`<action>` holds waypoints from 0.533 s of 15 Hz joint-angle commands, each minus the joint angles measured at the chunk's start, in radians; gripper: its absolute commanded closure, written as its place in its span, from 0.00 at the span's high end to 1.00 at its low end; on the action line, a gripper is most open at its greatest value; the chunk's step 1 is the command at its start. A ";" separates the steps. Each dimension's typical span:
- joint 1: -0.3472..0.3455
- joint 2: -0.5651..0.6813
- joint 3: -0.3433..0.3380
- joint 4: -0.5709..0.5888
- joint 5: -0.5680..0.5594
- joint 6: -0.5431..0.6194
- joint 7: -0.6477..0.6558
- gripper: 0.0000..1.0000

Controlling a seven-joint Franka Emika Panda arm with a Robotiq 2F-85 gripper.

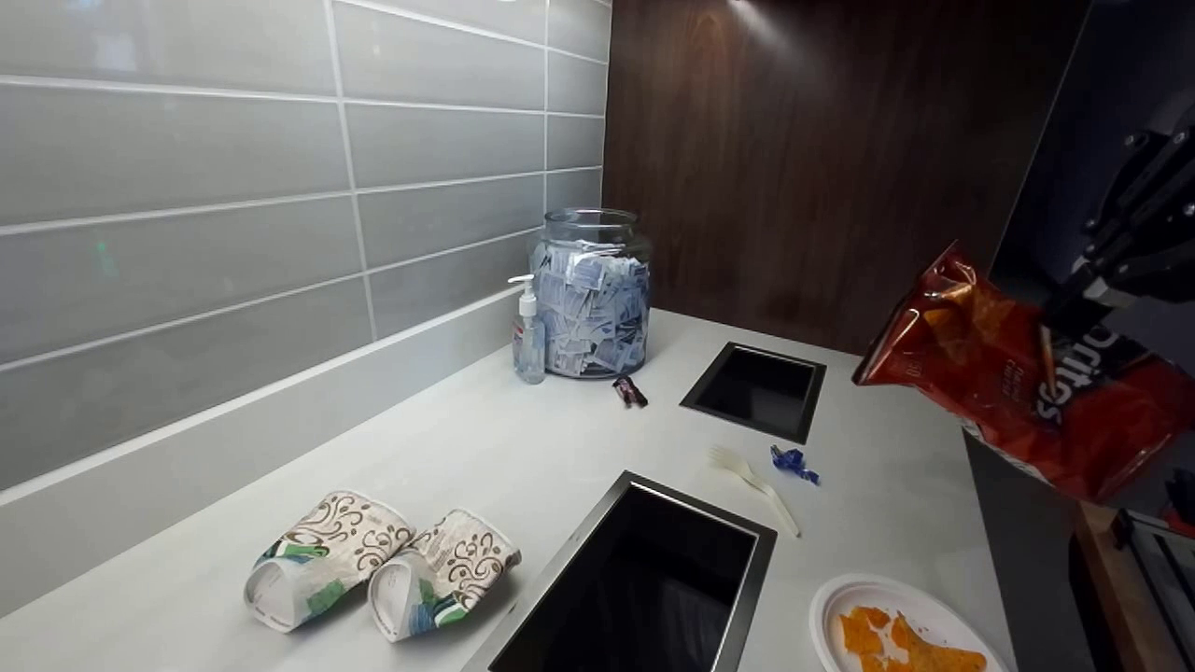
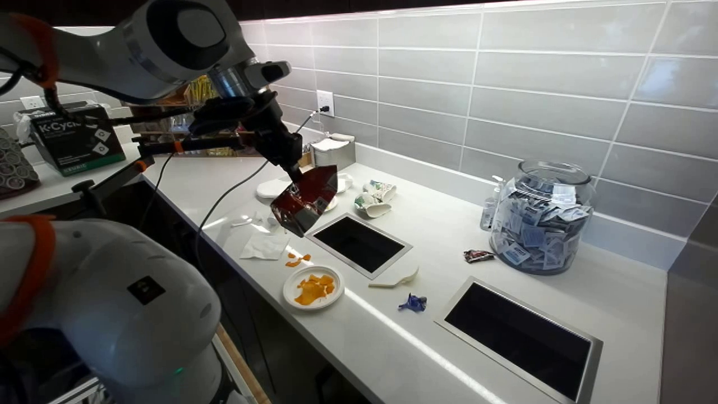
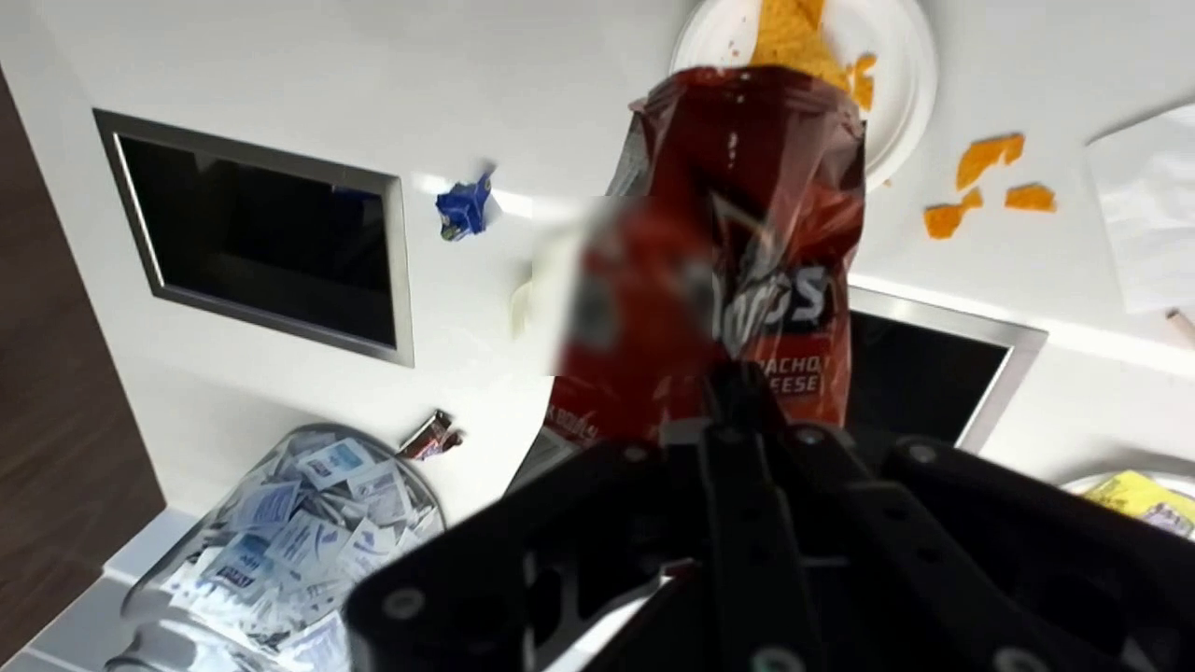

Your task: Empty the packet of doritos onto the plate with doritos on it

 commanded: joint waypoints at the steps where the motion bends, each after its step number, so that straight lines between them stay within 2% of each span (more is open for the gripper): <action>1: 0.009 0.051 -0.046 0.052 0.043 -0.120 -0.059 0.00; 5: -0.007 0.087 -0.079 0.084 0.041 -0.234 -0.092 0.00; 8: -0.011 0.116 -0.113 0.079 0.046 -0.268 -0.125 0.00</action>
